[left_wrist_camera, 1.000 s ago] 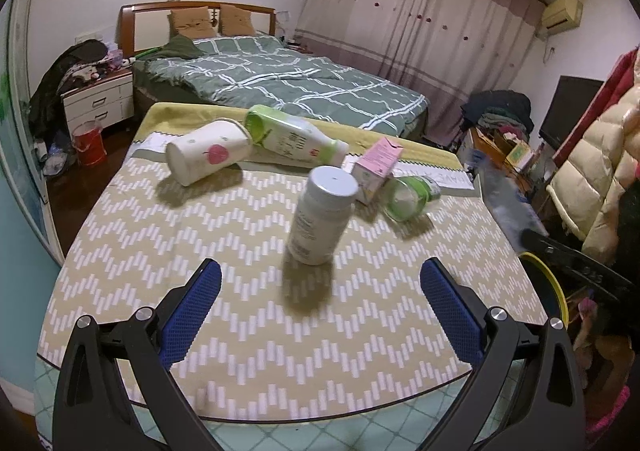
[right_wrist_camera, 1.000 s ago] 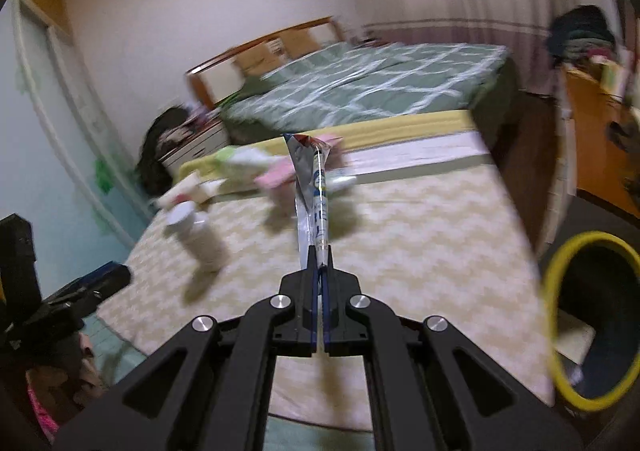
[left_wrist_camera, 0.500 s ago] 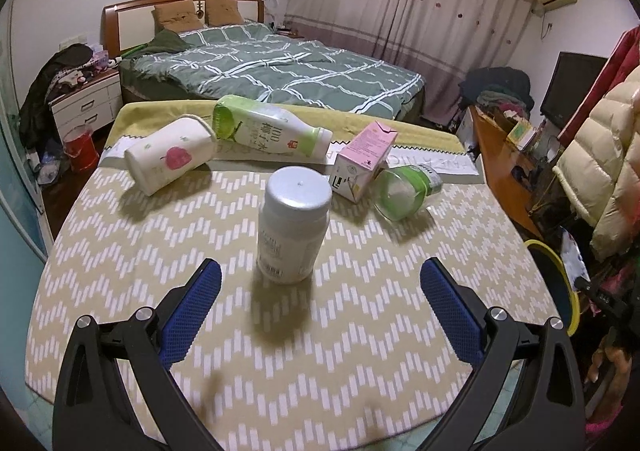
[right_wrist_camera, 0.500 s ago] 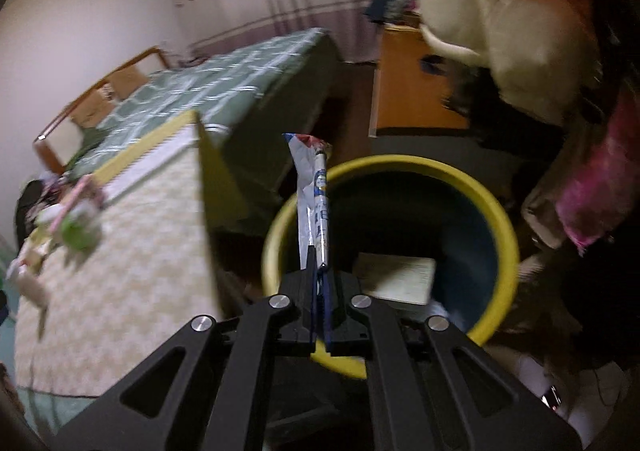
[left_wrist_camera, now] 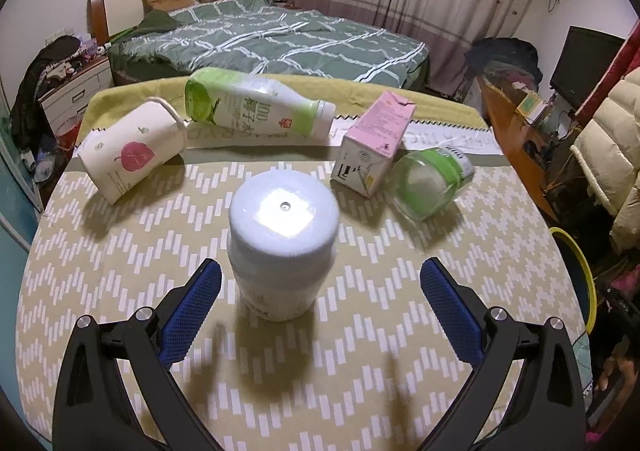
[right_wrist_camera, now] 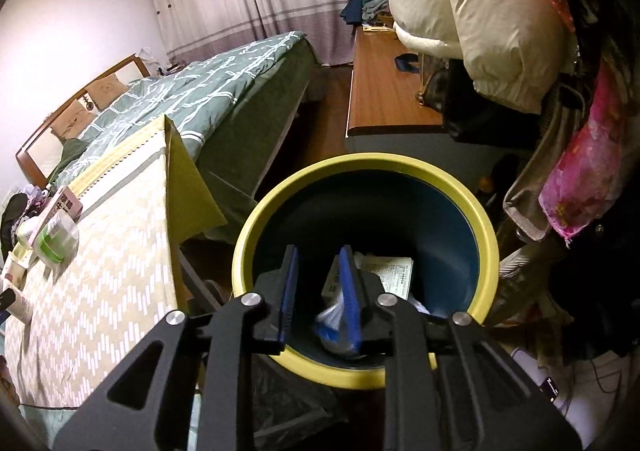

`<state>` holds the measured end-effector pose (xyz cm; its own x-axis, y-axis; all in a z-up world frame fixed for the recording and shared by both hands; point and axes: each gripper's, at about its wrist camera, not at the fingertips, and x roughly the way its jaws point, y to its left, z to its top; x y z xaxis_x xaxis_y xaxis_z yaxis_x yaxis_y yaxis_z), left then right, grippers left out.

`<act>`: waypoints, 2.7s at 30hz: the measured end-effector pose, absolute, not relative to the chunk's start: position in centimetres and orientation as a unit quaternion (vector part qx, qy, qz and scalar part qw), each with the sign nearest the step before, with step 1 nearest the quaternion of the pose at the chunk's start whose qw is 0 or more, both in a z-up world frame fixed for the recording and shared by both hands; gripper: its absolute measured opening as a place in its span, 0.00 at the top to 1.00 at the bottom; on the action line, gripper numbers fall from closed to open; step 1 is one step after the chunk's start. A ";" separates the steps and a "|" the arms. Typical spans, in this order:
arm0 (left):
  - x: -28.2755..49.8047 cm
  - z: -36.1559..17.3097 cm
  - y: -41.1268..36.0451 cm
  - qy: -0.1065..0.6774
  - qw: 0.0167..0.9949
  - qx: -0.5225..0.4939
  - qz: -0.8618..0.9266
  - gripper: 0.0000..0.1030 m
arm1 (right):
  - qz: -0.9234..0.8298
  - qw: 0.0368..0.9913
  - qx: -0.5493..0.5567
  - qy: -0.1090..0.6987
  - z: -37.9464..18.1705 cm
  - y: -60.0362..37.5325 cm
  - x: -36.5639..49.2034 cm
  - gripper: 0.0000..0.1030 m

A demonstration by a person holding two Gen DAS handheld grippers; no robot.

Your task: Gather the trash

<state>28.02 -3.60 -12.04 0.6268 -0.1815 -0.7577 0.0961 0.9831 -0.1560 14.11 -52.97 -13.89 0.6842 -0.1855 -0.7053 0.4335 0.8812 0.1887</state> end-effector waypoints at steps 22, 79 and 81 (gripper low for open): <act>32.0 -13.7 -4.9 0.424 0.904 -0.020 -0.056 0.46 | -0.156 0.902 0.192 0.354 -14.3 -53.6 13.5 0.76; 23.8 -7.5 -38.3 0.385 0.851 0.059 -0.352 0.16 | -0.206 0.904 0.192 0.321 -13.8 -60.0 8.1 0.76; 23.7 -6.8 -34.9 0.375 0.864 0.047 -0.333 0.15 | -0.196 0.906 0.187 0.325 -13.8 -59.0 8.8 0.76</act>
